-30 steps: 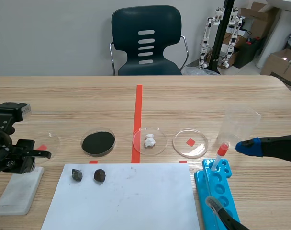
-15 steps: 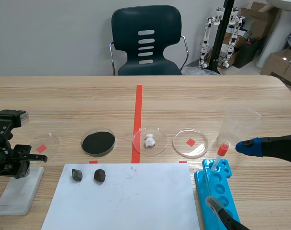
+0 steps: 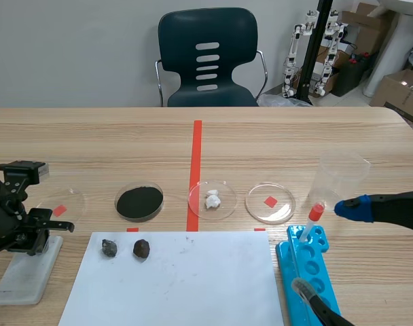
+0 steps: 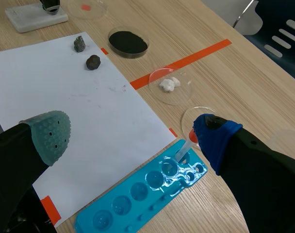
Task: Rub the mineral on the streak plate
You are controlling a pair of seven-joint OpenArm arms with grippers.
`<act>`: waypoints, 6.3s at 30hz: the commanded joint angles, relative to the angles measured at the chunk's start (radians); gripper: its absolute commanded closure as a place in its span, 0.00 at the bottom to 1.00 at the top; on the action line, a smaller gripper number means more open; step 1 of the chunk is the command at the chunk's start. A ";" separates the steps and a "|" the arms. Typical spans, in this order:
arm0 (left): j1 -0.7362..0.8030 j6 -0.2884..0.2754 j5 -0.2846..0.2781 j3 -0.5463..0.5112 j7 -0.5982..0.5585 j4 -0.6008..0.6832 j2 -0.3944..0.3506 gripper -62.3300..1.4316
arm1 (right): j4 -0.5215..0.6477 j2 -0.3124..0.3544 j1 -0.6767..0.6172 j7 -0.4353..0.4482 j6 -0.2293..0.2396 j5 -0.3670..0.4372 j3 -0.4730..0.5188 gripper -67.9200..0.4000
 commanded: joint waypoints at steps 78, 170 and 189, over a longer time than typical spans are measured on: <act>-0.006 0.039 0.092 -0.005 -0.029 -0.084 0.008 0.82 | 0.005 0.000 0.001 0.011 0.000 0.011 0.001 0.22; -0.002 0.136 0.196 -0.006 0.002 -0.054 -0.021 0.82 | 0.005 0.000 0.001 0.011 0.000 0.011 0.001 0.22; 0.080 0.166 0.134 -0.010 -0.063 0.117 -0.091 0.82 | 0.005 0.000 0.001 0.011 0.000 0.011 0.001 0.22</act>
